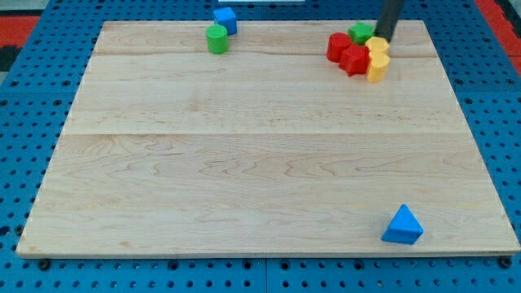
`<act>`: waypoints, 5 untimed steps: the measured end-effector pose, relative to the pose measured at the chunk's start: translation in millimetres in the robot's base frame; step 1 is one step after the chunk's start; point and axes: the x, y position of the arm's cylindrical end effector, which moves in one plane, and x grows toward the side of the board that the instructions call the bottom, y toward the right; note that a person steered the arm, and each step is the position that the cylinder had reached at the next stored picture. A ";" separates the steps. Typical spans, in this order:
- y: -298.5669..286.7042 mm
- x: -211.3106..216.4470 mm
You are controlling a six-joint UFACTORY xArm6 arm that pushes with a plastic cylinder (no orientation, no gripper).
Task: Move the heart into the triangle
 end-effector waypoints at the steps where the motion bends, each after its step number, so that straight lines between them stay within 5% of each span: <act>1: -39.0 52.2; 3: -5.6 56.7; 4: 24.4 87.8; 5: -8.8 125.3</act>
